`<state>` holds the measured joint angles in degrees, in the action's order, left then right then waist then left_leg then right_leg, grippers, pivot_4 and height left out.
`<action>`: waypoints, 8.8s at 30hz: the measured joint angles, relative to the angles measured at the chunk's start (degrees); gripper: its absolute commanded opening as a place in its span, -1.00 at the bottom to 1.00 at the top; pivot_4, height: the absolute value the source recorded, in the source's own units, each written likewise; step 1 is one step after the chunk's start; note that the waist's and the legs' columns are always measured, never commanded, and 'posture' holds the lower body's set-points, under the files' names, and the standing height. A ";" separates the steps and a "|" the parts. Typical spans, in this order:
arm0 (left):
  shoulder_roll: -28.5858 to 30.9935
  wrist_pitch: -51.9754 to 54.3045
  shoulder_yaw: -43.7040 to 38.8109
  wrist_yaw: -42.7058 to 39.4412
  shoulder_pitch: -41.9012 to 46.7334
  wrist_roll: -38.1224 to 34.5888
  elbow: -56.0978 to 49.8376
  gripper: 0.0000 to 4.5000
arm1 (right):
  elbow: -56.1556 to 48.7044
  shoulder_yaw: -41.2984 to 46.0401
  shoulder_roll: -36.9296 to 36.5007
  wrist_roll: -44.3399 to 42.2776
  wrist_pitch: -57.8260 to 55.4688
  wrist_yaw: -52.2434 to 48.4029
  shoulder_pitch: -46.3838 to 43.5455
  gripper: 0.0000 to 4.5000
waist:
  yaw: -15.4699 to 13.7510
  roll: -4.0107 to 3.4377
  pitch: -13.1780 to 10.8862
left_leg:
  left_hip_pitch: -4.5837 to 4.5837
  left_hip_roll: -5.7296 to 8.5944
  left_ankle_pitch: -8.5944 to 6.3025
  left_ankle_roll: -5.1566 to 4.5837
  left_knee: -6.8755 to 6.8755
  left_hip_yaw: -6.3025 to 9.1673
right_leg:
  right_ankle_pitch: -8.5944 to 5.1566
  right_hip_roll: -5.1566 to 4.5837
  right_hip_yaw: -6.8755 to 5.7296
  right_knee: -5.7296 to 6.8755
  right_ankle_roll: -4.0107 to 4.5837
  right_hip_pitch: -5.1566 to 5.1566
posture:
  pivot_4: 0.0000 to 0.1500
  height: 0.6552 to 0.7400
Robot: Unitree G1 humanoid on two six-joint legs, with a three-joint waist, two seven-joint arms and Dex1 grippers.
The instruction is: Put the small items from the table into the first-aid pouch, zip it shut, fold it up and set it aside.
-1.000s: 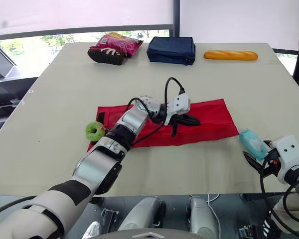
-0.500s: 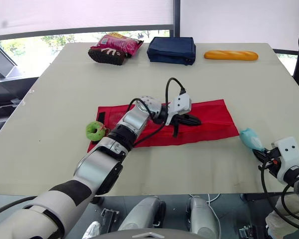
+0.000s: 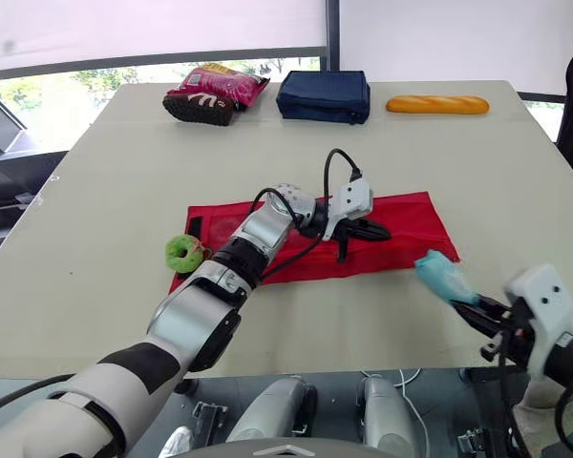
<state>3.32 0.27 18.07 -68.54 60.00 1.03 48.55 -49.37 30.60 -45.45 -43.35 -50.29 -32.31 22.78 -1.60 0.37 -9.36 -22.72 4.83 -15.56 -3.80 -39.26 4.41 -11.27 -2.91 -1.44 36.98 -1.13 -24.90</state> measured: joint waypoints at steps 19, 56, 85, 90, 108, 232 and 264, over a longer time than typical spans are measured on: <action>-2.52 0.52 0.58 -1.94 -1.52 -0.08 -3.61 -1.00 | 15.49 -24.26 14.80 12.81 -13.42 24.24 -30.62 -0.81 | -0.51 -0.01 0.01 | -0.07 0.06 0.02 0.03 -0.02 -0.02 | 0.03 -0.02 0.07 0.01 0.04 -0.08 | 1.00 0.98; -5.52 1.06 2.25 1.74 -3.75 -0.04 -4.69 -1.00 | 7.73 6.51 15.09 5.08 -3.11 7.02 -2.76 0.99 | -0.53 -0.04 0.02 | 0.00 0.09 -0.10 -0.18 -0.01 -0.15 | 0.00 0.00 0.28 0.37 0.00 -0.22 | 1.00 0.98; 24.27 25.91 -15.94 -1.41 -31.08 -28.30 -58.76 1.00 | 25.95 -6.39 16.46 5.93 0.66 8.65 -16.05 0.66 | 0.53 -0.15 0.04 | 0.03 0.06 0.03 0.06 0.05 -0.17 | 0.00 0.00 0.36 0.36 0.05 -0.25 | 1.00 0.98; 28.46 28.15 -18.27 -1.39 -32.94 -32.77 -63.25 1.00 | 28.57 -6.92 15.50 5.64 0.67 7.17 -17.49 -0.44 | 0.77 -0.16 0.05 | 0.06 0.05 0.04 0.07 0.09 -0.17 | 0.00 0.02 0.37 0.37 0.06 -0.26 | 1.00 0.98; 37.14 29.46 -20.08 -1.55 -34.24 -37.32 -68.10 1.00 | 48.64 -3.49 0.92 21.70 10.29 12.46 -19.65 -0.98 | -0.80 -0.15 0.04 | 0.13 0.07 0.03 0.06 0.09 -0.17 | 0.01 0.01 0.35 -0.02 0.05 0.03 | 1.00 0.98; 4.49 66.98 -32.43 42.87 -17.54 -37.07 -35.60 -1.00 | 17.59 -55.05 14.81 20.98 4.77 9.42 -43.40 0.78 | -0.42 0.21 -0.08 | 0.03 0.09 0.10 0.21 0.08 0.08 | 0.06 0.01 0.08 -0.09 0.02 -0.07 | 1.00 0.98; 10.81 63.15 -28.14 39.87 -18.11 -37.39 -35.23 -1.00 | 10.72 -28.32 17.87 13.58 -0.73 4.08 -27.70 -0.99 | 0.74 0.19 -0.07 | 0.03 0.11 0.14 0.27 0.19 0.12 | 0.06 0.02 0.13 0.03 0.04 -0.16 | 1.00 0.98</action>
<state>14.13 63.42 -10.08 -28.67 41.90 -36.36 13.32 -38.65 2.27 -27.58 -29.78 -51.03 -28.23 -4.92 -0.86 0.56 -9.44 -22.68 4.94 -15.42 -3.53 -39.07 4.53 -11.21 -2.89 -1.30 37.01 -1.09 -25.06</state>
